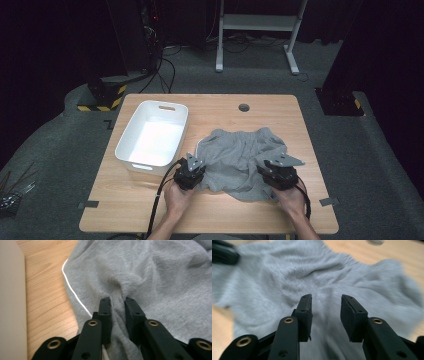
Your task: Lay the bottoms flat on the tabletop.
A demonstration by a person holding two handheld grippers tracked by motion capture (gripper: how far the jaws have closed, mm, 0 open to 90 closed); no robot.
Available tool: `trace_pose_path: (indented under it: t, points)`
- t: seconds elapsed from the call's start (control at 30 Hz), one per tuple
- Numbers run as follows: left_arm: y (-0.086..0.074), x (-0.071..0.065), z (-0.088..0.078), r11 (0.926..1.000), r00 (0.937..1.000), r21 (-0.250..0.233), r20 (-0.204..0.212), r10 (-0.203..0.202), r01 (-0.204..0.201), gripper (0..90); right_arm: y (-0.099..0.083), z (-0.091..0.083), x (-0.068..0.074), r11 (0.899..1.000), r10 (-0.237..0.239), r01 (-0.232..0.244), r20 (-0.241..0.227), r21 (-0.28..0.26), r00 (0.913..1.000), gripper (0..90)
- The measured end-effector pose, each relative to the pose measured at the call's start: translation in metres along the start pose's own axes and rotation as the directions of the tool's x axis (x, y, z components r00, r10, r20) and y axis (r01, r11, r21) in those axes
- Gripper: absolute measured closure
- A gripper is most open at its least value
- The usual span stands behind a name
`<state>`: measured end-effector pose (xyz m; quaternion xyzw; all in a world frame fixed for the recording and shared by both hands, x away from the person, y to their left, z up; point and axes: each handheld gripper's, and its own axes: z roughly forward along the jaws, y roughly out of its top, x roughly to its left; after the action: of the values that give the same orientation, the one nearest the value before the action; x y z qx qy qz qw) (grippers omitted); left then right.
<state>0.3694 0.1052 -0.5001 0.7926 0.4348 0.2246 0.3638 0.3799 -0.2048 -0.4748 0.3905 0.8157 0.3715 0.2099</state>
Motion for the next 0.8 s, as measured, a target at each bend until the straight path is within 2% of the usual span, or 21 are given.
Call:
trace_pose_path:
  t: [0.1,0.2,0.3,0.37,0.57,0.67,0.7,0.8]
  points:
    - [0.0,0.0,-0.004,0.9999,0.9999,0.015,-0.013,0.003,-0.002,79.6,0.0,0.03,-0.005,0.997,0.011,-0.012,0.002,0.075,0.9999,61.3]
    - [-0.003,0.001,-0.007,0.9991,0.9987,0.038,-0.046,0.022,-0.02,80.4,-0.004,0.048,-0.01,0.992,0.02,-0.022,0.017,0.123,0.9997,60.6]
    - [-0.006,0.004,-0.007,0.9989,0.9984,0.046,-0.056,-0.002,0.005,80.6,-0.004,0.054,-0.011,0.993,0.008,-0.011,0.024,0.114,0.9997,59.3]
    - [-0.004,0.004,-0.007,0.9988,0.9975,0.048,-0.071,0.002,0.001,80.6,-0.002,0.059,-0.011,0.995,-0.007,0.004,0.027,0.104,0.9996,59.0]
    - [0.014,0.008,0.004,0.9988,0.9951,0.041,-0.096,-0.025,0.029,78.7,0.02,0.088,-0.019,0.994,-0.035,0.032,0.027,0.105,0.999,58.8]
    - [0.019,0.01,0.014,0.9974,0.9937,0.069,-0.111,-0.011,0.018,74.6,0.028,0.096,-0.024,0.993,-0.035,0.031,0.034,0.115,0.9988,58.4]
    - [0.02,0.012,0.015,0.9971,0.9939,0.072,-0.109,-0.018,0.026,71.7,0.028,0.096,-0.025,0.992,-0.03,0.026,0.033,0.12,0.999,57.7]
    - [0.018,0.012,0.005,0.9987,0.9963,0.04,-0.082,-0.027,0.03,56.0,0.026,0.085,-0.023,0.994,-0.026,0.022,0.041,0.106,0.9988,53.9]
